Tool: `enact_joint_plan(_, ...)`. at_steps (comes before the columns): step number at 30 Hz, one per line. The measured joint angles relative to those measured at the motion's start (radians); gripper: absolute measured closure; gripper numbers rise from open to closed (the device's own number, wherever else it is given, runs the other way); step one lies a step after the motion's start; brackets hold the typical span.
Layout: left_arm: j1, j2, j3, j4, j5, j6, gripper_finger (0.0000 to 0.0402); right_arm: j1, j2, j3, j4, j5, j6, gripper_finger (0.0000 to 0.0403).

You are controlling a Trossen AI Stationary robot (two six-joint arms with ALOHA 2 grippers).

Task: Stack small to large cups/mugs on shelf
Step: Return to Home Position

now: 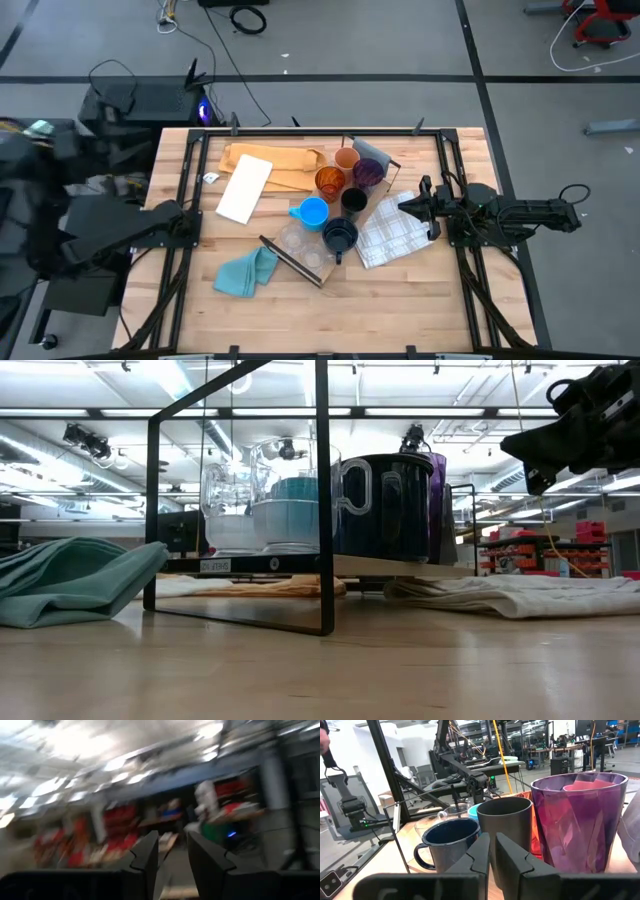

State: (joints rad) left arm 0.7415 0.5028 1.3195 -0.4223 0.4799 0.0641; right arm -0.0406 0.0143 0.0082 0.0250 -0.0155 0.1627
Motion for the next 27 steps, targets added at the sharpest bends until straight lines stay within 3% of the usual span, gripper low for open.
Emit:
enact_joint_plan(4,0.001,-0.034,-0.207,0.027,-0.157,-0.036,0.0291,0.0,0.0,0.0,0.0,0.0,0.0,0.0367)
enact_joint_plan(9,0.0,-0.038,-0.495,0.251,-0.288,-0.121,0.0291,0.0,0.0,0.0,0.0,0.0,0.0,0.0367)
enact_joint_plan(12,0.0,-0.036,-0.647,0.371,-0.457,-0.134,0.0298,0.0,0.0,0.0,0.0,0.0,0.0,0.0367)
enact_joint_plan(14,-0.011,-0.04,-0.717,0.395,-0.611,-0.128,0.0304,0.0,0.0,0.0,0.0,0.0,0.0,0.0366)
enact_joint_plan(16,-0.029,-0.047,-0.771,0.404,-0.699,-0.096,0.031,0.0,0.0,0.0,0.0,0.0,0.0,0.0367)
enact_joint_plan(27,-0.31,-0.038,-0.92,0.605,-0.744,-0.122,0.0331,0.0,0.0,0.0,0.0,0.0,0.0,0.0366)
